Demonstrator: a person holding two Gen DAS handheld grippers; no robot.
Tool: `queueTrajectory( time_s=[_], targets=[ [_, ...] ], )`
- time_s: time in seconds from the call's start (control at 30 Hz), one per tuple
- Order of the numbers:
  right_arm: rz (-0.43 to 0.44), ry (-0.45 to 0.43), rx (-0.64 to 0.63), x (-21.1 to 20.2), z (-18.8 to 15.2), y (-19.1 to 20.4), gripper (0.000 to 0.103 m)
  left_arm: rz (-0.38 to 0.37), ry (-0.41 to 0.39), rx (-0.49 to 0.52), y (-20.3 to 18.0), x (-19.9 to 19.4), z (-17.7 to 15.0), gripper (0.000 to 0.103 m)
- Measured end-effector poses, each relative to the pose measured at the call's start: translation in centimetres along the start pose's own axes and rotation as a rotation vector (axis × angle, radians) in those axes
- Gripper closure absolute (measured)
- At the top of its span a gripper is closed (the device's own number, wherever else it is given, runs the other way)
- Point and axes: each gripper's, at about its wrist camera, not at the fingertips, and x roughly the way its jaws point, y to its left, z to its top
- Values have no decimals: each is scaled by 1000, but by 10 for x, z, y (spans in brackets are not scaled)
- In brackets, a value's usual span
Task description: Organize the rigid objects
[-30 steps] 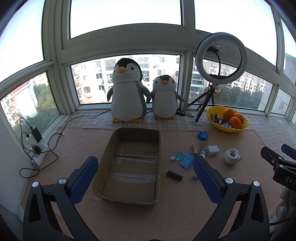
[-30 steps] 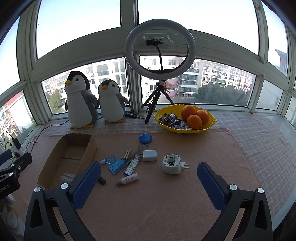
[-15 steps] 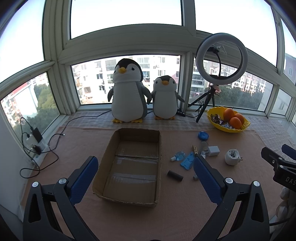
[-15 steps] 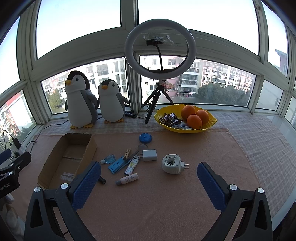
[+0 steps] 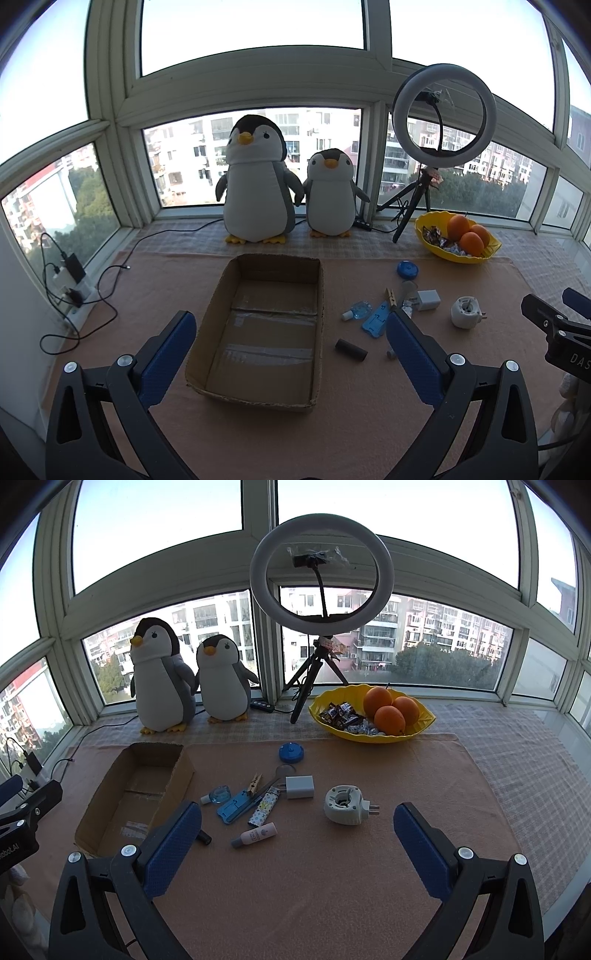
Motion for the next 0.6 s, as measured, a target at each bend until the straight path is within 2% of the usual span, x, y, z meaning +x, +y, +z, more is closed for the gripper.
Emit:
queueTrajectory(
  time_s=[0.6],
  targets=[
    [-1, 34, 1, 9, -1, -3, 0, 28, 30, -15, 13, 15, -6, 1]
  ],
)
